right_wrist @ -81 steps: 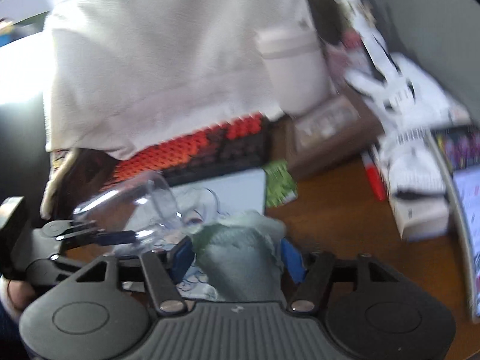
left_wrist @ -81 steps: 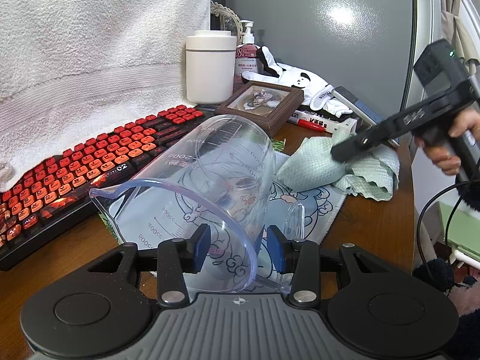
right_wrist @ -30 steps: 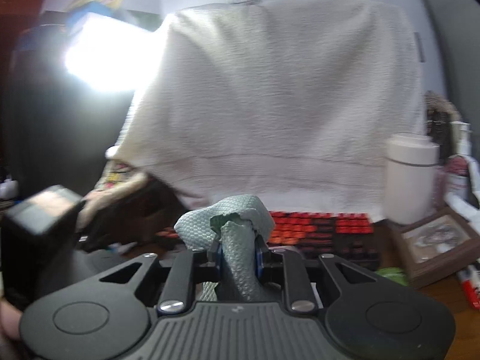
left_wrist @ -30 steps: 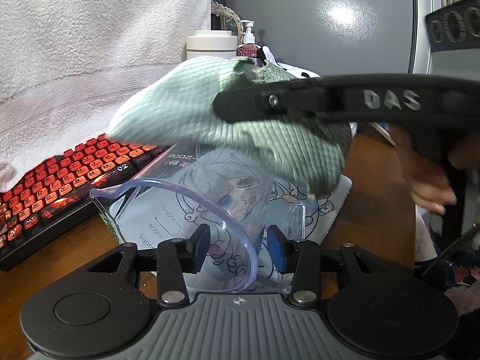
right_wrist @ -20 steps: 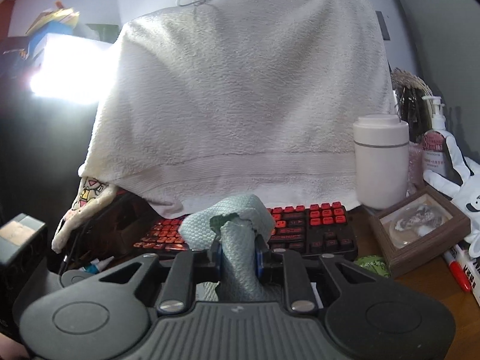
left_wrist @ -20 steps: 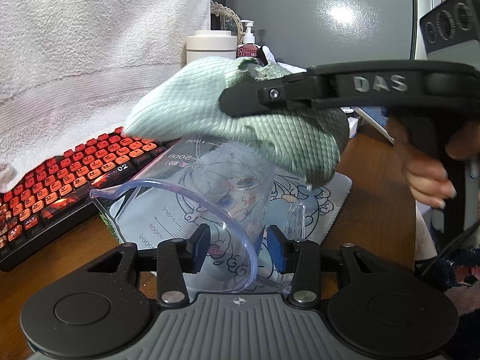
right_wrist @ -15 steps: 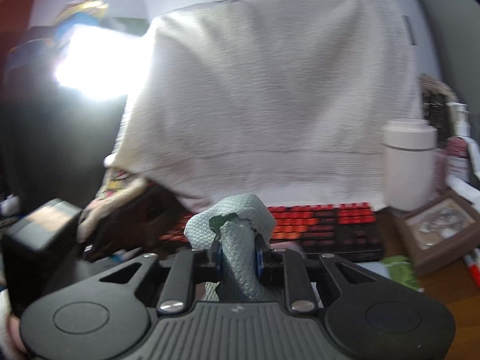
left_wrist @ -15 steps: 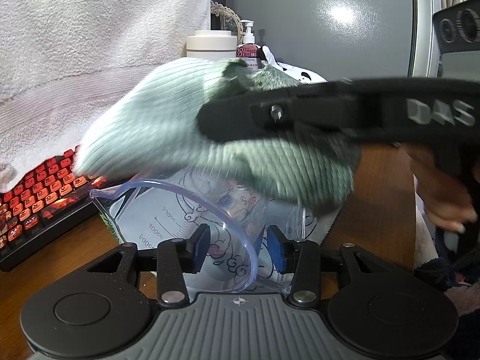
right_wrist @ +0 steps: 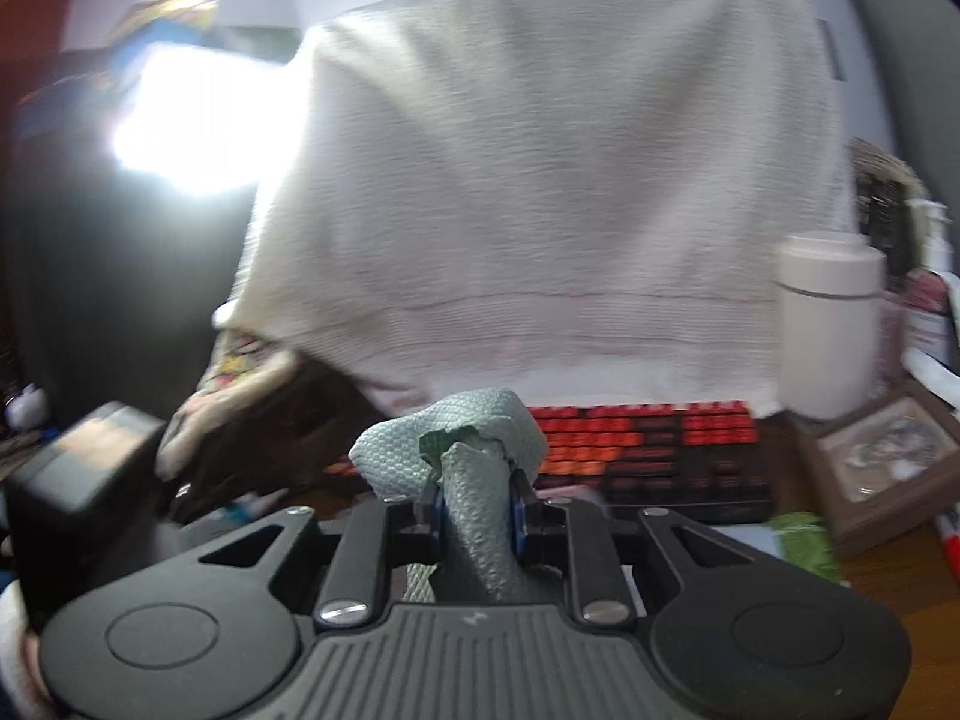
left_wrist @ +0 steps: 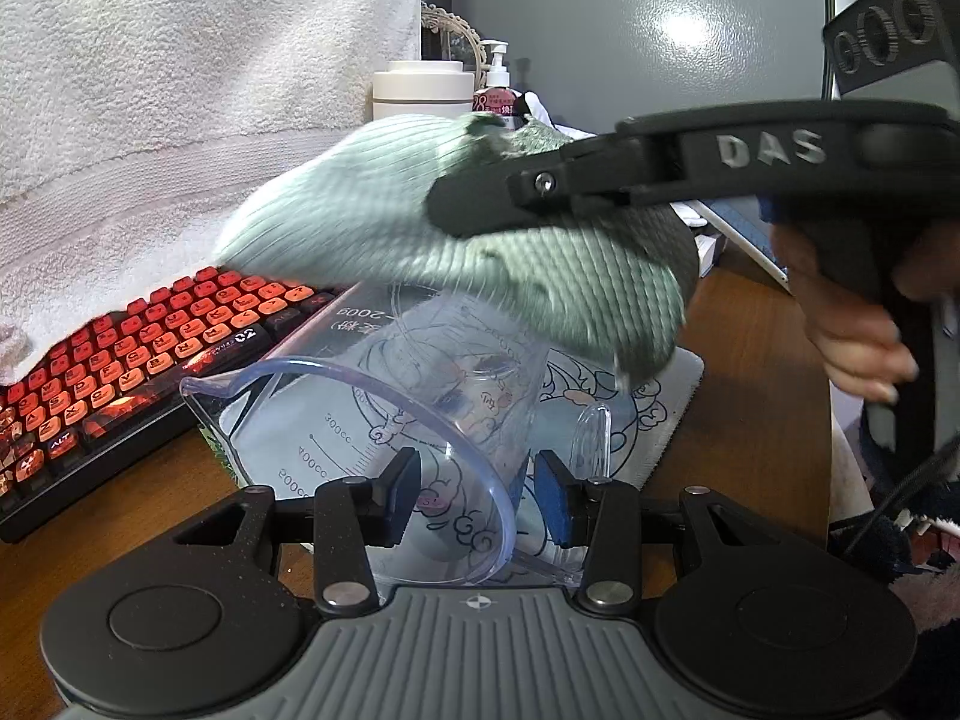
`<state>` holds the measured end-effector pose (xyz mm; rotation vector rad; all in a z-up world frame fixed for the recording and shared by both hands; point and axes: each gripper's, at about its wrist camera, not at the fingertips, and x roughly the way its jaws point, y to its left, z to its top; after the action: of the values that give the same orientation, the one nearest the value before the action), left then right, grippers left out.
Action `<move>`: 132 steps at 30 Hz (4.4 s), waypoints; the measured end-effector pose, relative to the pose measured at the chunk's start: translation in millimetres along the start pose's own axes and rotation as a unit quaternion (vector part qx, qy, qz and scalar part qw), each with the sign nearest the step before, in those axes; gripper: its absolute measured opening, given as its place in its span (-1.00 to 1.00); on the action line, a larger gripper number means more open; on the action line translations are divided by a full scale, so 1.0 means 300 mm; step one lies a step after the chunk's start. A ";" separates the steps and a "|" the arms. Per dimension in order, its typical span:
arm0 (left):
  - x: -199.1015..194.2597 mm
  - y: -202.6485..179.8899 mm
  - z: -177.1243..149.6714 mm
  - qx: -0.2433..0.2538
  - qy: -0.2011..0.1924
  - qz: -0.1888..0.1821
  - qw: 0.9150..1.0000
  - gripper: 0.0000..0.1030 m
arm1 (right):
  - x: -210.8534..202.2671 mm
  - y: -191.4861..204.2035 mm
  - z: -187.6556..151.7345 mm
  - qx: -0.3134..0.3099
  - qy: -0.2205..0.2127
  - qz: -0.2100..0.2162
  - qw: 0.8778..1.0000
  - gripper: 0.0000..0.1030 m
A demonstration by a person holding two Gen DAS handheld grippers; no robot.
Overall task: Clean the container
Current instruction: 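Wipe the jug's outer wall with the cloth in the right tool, then rub the cloth back and forth across the jug with the right tool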
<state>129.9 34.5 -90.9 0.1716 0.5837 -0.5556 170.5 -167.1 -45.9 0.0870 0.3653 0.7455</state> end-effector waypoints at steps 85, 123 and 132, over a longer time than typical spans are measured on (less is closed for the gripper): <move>-0.007 0.007 0.002 0.001 0.000 0.001 1.000 -0.19 | 0.093 0.095 0.088 -0.057 0.089 0.039 0.994 -0.62; -0.013 -0.010 -0.007 0.004 0.000 0.002 1.000 -0.19 | 0.008 -0.008 0.026 -0.017 0.036 0.006 0.999 -0.61; -0.009 0.006 -0.012 0.001 0.000 0.001 1.000 -0.19 | -0.010 -0.068 0.004 0.045 0.017 -0.020 0.999 -0.61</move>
<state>127.5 38.4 -92.3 0.1745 0.5825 -0.5535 182.2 -184.1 -48.2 0.1523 0.4327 0.6914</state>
